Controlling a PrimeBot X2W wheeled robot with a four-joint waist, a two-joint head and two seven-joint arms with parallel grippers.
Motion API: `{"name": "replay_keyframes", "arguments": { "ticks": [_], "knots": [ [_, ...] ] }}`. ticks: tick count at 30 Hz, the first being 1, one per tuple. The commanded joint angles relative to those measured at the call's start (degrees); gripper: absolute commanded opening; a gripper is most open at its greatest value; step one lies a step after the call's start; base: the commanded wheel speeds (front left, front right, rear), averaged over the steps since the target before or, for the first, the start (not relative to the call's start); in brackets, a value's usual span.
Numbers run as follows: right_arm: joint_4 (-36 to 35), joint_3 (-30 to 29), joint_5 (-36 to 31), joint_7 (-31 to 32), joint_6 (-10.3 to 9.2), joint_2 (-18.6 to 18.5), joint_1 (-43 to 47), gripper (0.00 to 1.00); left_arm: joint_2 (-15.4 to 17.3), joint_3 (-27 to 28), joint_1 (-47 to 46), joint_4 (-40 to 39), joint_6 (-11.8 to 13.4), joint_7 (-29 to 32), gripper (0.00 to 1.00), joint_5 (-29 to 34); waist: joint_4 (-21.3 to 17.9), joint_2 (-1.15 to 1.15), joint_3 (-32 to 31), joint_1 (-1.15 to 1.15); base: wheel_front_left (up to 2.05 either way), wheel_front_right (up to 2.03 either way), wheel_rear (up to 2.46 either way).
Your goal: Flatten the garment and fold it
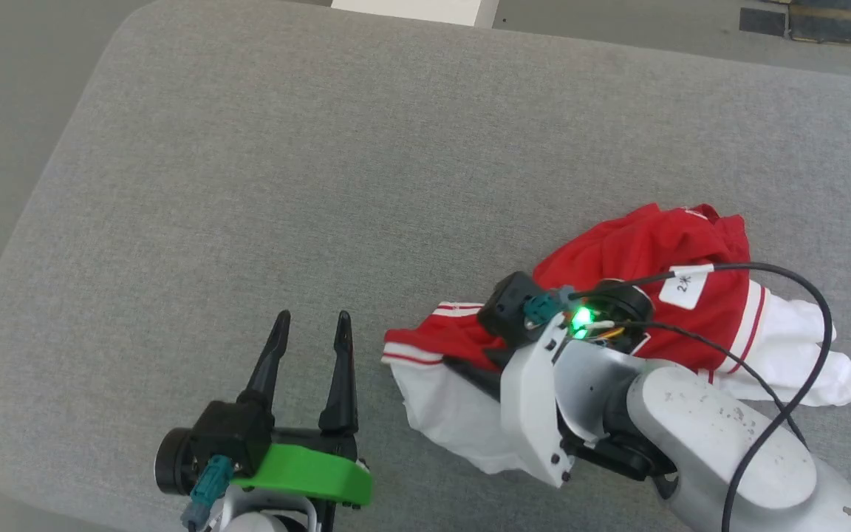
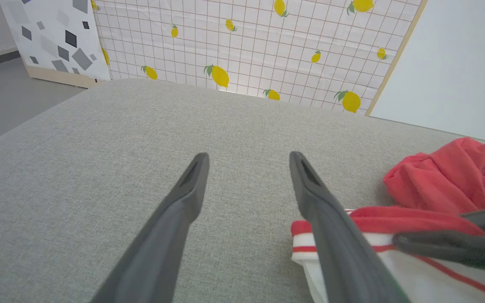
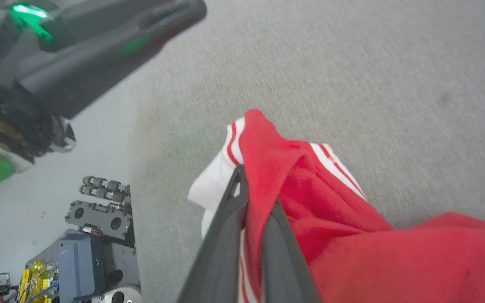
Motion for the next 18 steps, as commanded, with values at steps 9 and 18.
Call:
{"name": "replay_keyframes", "arguments": {
  "ticks": [9, 18],
  "knots": [
    [2.21, -3.75, 0.83, -8.16, -0.09, -0.2, -3.31, 1.0, -0.25, 0.97, -1.39, 0.85, 0.27, -0.22, 1.0, -0.17, -3.02, 0.0, -2.08, 0.0, 0.0, 0.0, 0.0],
    [-2.63, -27.51, -8.43, -15.49, -0.09, -2.52, 7.2, 1.0, -0.25, 3.65, 1.56, 0.61, -0.58, -0.22, 1.0, 1.61, -7.42, 0.0, -6.11, 0.0, 0.0, 0.0, 0.0]
  ]
}}
